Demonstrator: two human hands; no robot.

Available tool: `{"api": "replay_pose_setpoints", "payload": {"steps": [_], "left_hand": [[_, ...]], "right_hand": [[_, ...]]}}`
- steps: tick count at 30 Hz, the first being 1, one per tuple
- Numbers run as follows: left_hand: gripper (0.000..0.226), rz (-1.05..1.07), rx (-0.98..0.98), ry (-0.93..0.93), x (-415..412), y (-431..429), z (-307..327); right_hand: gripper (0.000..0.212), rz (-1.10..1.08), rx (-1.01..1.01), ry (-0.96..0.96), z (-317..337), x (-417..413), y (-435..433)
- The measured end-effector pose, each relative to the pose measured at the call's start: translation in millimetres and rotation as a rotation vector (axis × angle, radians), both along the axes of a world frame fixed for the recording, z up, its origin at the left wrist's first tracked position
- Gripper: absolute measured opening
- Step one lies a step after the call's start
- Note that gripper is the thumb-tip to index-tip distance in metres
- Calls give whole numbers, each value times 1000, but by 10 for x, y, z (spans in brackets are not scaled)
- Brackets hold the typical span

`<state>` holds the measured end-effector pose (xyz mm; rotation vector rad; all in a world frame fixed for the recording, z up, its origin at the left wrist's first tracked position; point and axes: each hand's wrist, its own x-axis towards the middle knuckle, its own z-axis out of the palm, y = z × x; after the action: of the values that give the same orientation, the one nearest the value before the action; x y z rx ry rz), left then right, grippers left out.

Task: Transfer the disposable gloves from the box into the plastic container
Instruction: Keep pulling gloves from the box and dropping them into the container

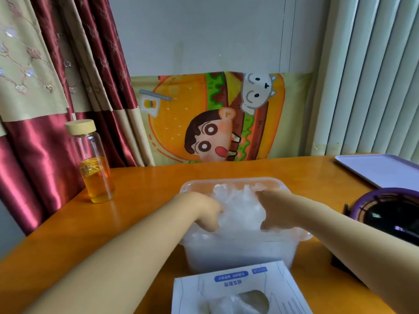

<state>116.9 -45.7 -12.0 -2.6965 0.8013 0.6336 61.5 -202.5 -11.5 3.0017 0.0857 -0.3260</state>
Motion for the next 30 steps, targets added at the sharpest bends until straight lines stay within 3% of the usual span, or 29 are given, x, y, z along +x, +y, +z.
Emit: {"api": "replay_pose_setpoints", "payload": {"steps": [3, 6, 9, 11, 15, 17, 21, 25, 30], "left_hand": [[64, 27, 24, -16, -6, -17, -76], [56, 21, 5, -37, 7, -67, -128], [66, 8, 111, -5, 43, -125, -186], [63, 35, 116, -17, 50, -140, -227], [51, 49, 92, -32, 101, -93, -351], [49, 134, -6, 18, 77, -100, -360], [46, 208, -92, 70, 5, -134, -308], [46, 175, -72, 72, -54, -129, -306], [50, 91, -92, 78, -162, -36, -197]], "right_hand": [[47, 39, -132, 27, 116, -83, 46], [54, 85, -271, -160, 283, -150, 88], [45, 199, -137, -334, 341, -89, 164], [39, 270, -8, -179, 264, -29, 217], [70, 200, -12, 160, -53, 178, 114], [79, 137, -10, 214, -151, 269, 8], [76, 65, -55, 318, -214, 304, -16], [59, 62, -111, 338, -257, 290, 22], [57, 99, -168, 327, -258, 262, 50]]}}
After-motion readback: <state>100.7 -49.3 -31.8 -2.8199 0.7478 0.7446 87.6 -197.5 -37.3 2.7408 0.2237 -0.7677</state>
